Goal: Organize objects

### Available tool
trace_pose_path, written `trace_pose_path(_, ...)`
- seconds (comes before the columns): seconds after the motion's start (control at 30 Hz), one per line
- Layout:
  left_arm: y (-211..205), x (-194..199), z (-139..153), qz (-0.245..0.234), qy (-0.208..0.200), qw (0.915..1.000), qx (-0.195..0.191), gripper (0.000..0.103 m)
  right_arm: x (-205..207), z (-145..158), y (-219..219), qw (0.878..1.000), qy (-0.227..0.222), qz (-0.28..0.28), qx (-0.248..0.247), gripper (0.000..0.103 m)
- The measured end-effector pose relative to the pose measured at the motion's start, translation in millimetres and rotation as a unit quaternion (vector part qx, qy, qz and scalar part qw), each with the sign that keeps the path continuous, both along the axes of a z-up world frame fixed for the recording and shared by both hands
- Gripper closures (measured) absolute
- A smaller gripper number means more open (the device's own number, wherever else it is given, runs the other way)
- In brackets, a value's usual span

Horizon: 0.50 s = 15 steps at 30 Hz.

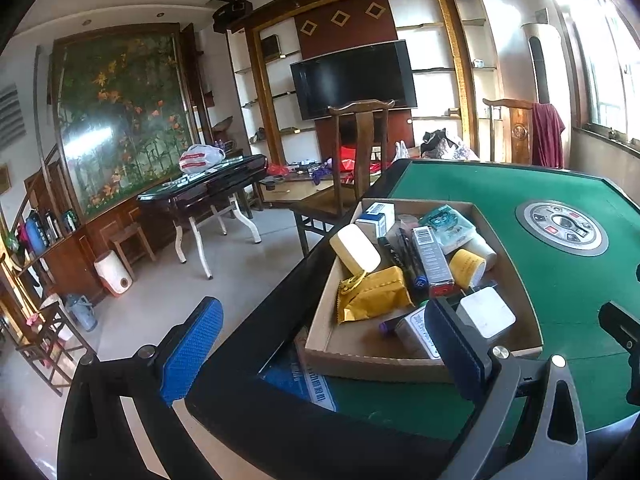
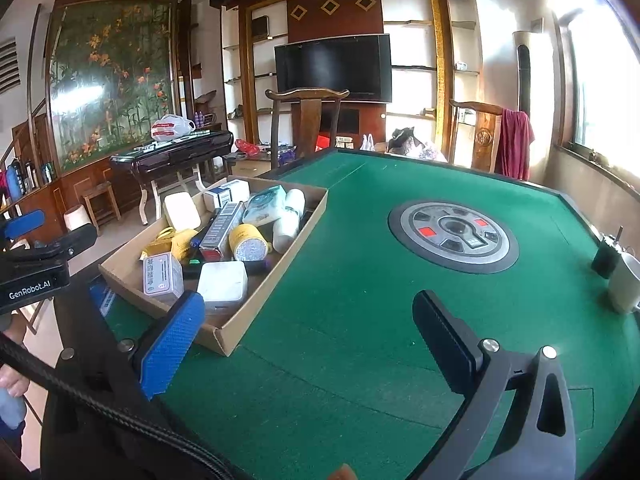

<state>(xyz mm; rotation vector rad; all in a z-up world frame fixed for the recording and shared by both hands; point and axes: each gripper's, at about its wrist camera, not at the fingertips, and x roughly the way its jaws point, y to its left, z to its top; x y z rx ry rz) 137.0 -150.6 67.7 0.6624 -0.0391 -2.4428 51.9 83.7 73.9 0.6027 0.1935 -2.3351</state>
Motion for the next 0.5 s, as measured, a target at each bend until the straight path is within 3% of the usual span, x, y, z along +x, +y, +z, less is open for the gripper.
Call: trace_pose_path(0.5, -7.1, 10.9, 3.7, 0.009, 0.009, 0.9999, 0.000, 0.004, 2.3, -0.7, -1.7, 1.000, -0.008, 0.003, -0.002, 0.000)
